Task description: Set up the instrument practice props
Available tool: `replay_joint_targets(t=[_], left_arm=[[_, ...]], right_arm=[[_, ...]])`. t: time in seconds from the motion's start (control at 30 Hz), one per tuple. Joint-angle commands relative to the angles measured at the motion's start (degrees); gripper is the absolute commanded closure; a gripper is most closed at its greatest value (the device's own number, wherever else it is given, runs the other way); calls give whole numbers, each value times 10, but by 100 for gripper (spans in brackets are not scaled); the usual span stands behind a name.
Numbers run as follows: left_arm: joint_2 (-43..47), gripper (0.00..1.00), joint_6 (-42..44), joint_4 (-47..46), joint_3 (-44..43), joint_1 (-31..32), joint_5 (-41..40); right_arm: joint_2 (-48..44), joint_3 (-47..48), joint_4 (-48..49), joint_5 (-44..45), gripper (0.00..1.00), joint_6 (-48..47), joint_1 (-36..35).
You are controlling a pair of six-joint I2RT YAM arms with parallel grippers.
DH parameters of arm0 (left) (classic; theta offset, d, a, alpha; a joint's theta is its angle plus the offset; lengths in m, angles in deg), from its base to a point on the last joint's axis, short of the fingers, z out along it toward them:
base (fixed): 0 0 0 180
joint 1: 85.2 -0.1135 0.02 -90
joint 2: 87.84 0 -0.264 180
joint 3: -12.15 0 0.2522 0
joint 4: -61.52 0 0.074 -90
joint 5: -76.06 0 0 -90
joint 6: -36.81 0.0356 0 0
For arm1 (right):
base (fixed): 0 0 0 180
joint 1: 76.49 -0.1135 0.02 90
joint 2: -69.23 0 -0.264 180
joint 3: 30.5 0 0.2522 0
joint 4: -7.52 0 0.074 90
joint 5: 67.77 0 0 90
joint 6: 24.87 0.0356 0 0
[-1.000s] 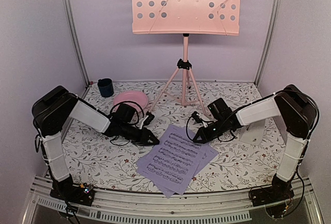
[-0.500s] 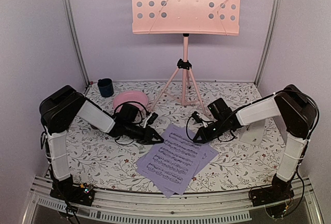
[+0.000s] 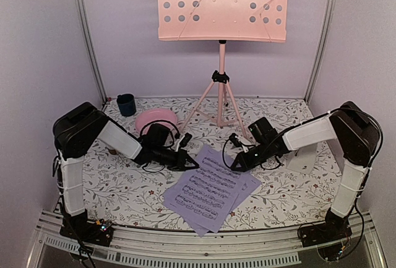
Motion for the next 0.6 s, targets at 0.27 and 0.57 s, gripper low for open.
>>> replay_joint_targets(t=[0.27, 0.57], left_arm=[[156, 100, 79, -68, 76, 22, -73], [295, 100, 183, -92, 112, 30, -93]], right_arm=[[-185, -54, 50, 10, 33, 8, 6], [-345, -156, 174, -31, 10, 36, 35]])
